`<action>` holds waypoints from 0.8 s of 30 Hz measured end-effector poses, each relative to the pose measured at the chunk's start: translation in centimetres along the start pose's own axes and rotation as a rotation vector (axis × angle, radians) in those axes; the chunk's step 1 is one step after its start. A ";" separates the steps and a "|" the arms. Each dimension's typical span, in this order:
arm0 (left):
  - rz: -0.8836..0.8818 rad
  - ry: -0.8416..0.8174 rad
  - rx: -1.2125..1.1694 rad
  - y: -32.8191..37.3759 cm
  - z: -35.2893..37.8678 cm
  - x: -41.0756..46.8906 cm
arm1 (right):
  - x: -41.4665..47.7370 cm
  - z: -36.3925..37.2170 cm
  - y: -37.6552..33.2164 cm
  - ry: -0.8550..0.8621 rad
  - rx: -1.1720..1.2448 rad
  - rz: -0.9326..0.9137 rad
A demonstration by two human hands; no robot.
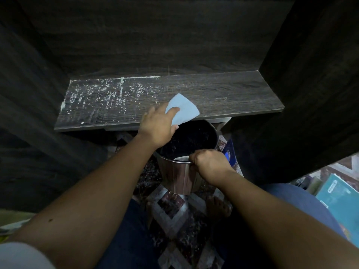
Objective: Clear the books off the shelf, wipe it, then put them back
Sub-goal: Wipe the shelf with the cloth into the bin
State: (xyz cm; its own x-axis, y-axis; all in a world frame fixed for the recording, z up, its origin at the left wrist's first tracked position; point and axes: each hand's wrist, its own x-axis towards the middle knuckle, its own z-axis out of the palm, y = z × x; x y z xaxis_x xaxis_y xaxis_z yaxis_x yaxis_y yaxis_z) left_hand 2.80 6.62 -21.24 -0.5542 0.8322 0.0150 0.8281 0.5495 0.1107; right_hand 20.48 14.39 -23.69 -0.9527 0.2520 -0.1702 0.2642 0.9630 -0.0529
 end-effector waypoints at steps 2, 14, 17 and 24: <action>0.030 0.015 -0.031 0.6 -0.2 -0.6 | 0.0 0.0 -0.1 -0.003 -0.004 0.000; 0.094 0.455 -0.195 0.2 -1.2 -2.4 | -0.9 -0.4 0.3 -0.021 -0.011 -0.011; 0.072 0.220 -0.115 0.3 0.0 -2.4 | -0.8 -0.4 0.1 -0.015 -0.006 -0.005; 0.063 0.334 -0.158 -0.1 0.6 -2.6 | -0.4 -0.4 0.1 0.013 -0.005 -0.040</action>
State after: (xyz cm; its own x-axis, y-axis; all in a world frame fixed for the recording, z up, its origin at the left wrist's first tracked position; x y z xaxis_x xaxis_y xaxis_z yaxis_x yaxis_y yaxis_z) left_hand 4.21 4.43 -21.92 -0.5208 0.7798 0.3472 0.8529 0.4578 0.2510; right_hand 20.86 14.45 -23.24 -0.9642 0.2147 -0.1556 0.2255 0.9727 -0.0547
